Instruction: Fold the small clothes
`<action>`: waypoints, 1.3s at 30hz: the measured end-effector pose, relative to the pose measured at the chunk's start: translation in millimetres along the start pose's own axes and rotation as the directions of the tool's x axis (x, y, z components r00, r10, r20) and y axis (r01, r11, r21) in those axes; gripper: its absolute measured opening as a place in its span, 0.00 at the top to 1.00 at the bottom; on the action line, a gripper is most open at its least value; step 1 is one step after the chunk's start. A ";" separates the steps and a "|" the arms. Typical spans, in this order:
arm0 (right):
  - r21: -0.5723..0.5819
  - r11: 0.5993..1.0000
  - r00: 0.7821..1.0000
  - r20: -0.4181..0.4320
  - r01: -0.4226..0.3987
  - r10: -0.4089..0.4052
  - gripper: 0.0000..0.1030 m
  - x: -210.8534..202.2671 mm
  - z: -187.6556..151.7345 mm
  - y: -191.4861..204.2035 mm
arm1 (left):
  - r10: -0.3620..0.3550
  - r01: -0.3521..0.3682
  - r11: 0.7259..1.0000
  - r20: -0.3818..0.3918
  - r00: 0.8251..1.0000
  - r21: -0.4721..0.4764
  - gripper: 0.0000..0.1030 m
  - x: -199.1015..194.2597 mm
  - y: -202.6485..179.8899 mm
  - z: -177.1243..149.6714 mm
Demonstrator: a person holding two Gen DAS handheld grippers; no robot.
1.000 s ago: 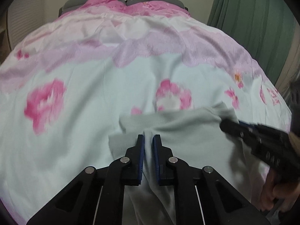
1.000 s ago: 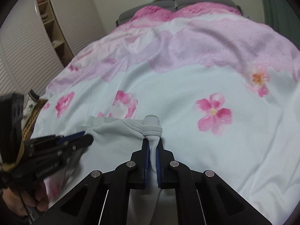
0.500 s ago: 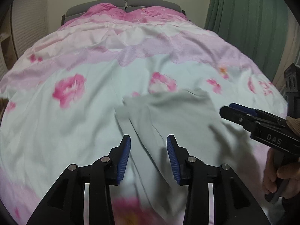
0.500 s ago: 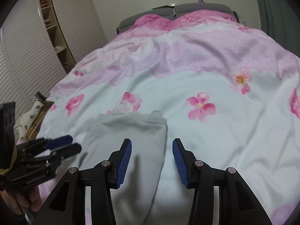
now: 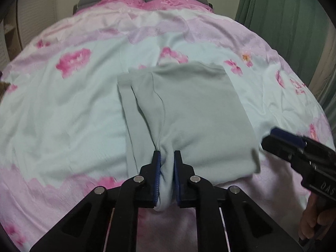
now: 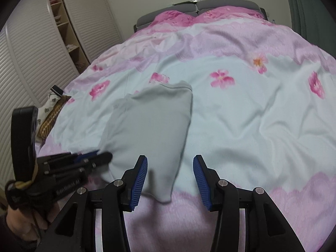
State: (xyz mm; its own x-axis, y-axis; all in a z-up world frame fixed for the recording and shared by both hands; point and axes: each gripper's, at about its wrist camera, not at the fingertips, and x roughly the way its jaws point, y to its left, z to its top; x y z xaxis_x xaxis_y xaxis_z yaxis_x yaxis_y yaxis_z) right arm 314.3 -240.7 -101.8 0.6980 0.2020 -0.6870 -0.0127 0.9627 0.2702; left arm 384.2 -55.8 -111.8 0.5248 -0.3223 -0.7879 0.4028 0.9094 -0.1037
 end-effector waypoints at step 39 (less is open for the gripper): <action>0.167 0.923 0.917 -0.150 -0.345 0.370 0.54 118.3 73.7 -39.7 | -0.162 0.172 0.898 0.060 0.985 -0.404 0.57 21.3 33.6 -26.7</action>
State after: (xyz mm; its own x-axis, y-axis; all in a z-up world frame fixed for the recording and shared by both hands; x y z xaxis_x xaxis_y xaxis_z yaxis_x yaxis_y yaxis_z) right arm 450.1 -268.3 -144.1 0.5281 0.5684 -0.6309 -0.1334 0.7893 0.5994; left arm 388.9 -25.1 -148.3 0.4962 -0.4805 -0.7231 0.1489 0.8677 -0.4744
